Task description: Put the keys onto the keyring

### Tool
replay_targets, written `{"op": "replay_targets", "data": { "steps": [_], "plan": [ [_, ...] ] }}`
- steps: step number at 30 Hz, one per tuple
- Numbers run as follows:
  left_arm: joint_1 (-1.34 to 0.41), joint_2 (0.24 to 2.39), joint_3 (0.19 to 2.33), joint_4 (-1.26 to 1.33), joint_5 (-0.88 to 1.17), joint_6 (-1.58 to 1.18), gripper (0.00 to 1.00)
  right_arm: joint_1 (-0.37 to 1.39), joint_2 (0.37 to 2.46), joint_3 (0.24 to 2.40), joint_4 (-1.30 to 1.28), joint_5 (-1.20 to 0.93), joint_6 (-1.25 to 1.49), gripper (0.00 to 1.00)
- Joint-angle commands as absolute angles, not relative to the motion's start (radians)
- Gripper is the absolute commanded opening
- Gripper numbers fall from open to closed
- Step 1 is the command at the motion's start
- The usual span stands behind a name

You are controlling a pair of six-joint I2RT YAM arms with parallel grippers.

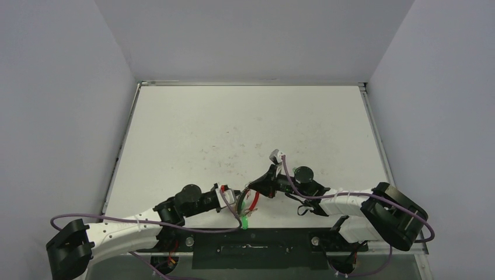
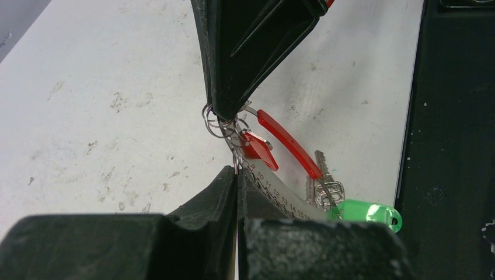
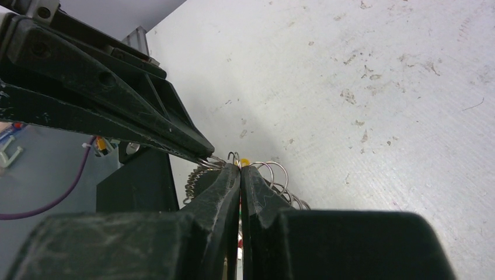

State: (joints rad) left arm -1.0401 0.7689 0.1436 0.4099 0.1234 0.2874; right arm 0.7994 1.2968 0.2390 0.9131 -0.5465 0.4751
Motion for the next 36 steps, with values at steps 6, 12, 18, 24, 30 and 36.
{"op": "replay_targets", "data": {
  "steps": [6,12,18,24,30,36],
  "plan": [
    [-1.045,0.810,0.203,0.372,0.071,0.211,0.00,0.779,1.363,0.271,0.979,-0.533,0.374,0.18],
    [-1.045,0.840,0.204,0.383,0.082,0.224,0.00,0.781,1.277,0.271,0.899,-0.516,0.267,0.52],
    [-1.045,0.867,0.199,0.406,0.091,0.238,0.00,0.792,1.230,0.334,0.704,-0.620,0.018,0.54],
    [-1.045,0.886,0.201,0.415,0.099,0.237,0.00,0.836,1.268,0.388,0.595,-0.706,-0.213,0.54],
    [-1.045,0.888,0.200,0.414,0.101,0.238,0.00,0.904,1.392,0.447,0.551,-0.715,-0.377,0.54],
    [-1.046,0.880,0.199,0.408,0.101,0.238,0.00,0.939,1.486,0.493,0.570,-0.716,-0.411,0.47]
  ]
}}
